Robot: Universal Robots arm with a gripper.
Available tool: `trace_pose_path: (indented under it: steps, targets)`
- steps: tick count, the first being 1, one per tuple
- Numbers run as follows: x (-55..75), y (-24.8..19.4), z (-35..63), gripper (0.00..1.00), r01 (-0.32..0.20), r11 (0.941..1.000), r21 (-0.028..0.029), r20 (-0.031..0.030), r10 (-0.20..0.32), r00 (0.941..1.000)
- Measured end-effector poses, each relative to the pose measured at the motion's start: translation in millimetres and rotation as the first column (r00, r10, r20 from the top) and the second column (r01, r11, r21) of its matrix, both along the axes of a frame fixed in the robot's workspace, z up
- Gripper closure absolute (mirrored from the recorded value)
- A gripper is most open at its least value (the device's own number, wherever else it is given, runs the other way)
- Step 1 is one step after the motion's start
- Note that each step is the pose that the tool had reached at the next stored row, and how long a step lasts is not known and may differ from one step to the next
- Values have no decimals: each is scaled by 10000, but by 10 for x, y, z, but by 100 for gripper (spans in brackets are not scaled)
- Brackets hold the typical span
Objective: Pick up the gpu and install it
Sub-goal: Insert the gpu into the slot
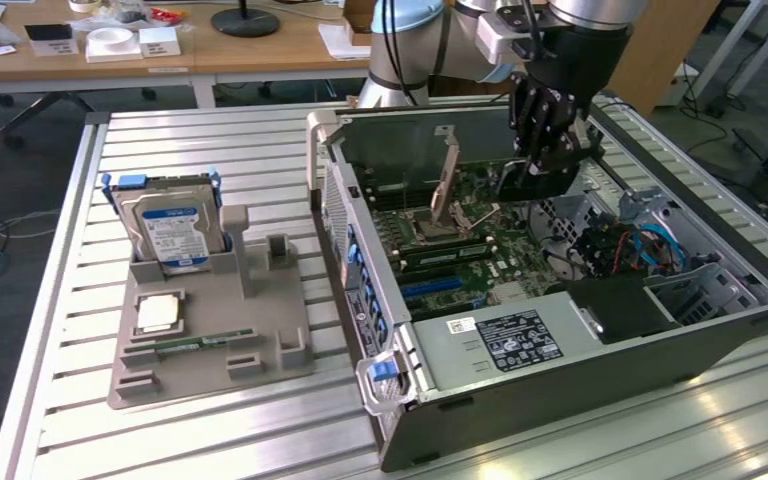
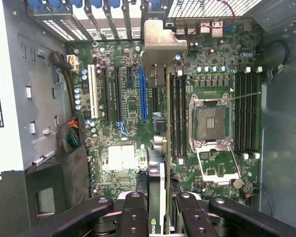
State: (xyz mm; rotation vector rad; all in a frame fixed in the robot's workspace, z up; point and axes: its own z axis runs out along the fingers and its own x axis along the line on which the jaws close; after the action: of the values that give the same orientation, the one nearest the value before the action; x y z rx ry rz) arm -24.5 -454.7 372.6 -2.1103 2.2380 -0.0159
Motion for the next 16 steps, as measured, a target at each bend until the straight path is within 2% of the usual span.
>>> trace_pose_path:
  steps: [5,16]
  targets:
    - [0,0,-12,73,0,10000,6,3,0,10000]
    - [-49,2,-175,73,0,10000,1,1,0,10000]
